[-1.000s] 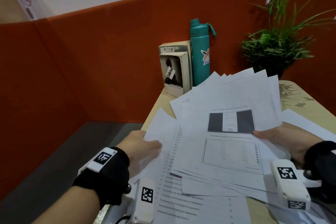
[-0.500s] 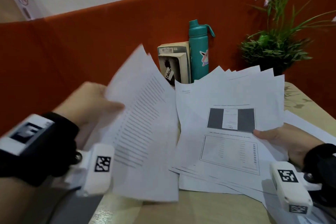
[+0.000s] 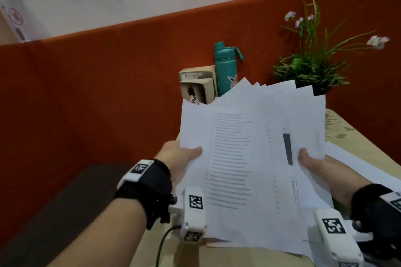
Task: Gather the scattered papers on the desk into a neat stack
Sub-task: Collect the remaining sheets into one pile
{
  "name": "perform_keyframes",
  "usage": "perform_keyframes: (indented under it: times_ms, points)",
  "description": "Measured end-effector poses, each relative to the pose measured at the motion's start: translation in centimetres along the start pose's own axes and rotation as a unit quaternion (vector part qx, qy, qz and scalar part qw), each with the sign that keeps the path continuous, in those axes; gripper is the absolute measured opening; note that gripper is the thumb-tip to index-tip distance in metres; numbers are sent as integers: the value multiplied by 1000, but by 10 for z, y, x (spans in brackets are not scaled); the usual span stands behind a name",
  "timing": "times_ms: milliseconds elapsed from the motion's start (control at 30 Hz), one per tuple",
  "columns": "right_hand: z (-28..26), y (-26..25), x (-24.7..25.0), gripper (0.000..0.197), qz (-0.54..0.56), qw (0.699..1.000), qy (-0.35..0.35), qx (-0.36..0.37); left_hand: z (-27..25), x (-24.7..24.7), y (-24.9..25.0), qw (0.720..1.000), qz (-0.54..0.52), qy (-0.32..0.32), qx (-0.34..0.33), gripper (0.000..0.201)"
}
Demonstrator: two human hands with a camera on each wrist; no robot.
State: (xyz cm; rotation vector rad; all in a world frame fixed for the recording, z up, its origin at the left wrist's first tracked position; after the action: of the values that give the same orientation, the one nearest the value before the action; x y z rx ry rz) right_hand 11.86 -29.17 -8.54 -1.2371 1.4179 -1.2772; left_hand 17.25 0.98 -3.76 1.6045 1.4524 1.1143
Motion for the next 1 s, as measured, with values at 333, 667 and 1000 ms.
perform_keyframes:
  times_ms: [333,667,1000]
  points:
    - [0,-18,-10,83,-109,992,-38,42,24,-51,-27,996,-56,-66,22,45]
    - [-6,-26,-13,33,115,990,-78,36,24,-16,-45,984,-166,-55,40,86]
    - [-1,-44,-11,45,-235,970,-56,-21,16,-8,-33,985,-81,-148,-21,35]
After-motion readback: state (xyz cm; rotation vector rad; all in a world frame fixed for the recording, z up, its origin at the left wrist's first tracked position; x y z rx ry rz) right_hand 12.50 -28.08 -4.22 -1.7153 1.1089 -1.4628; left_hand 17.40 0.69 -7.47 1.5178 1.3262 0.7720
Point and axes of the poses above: each hand's wrist, its own z-axis towards the middle knuckle, its own x-axis out of the back of the hand, y = z × x, the point moved 7 cm from there along z, towards the middle knuckle, and after that the axes turned 7 degrees about x, right-handed, at the moved point
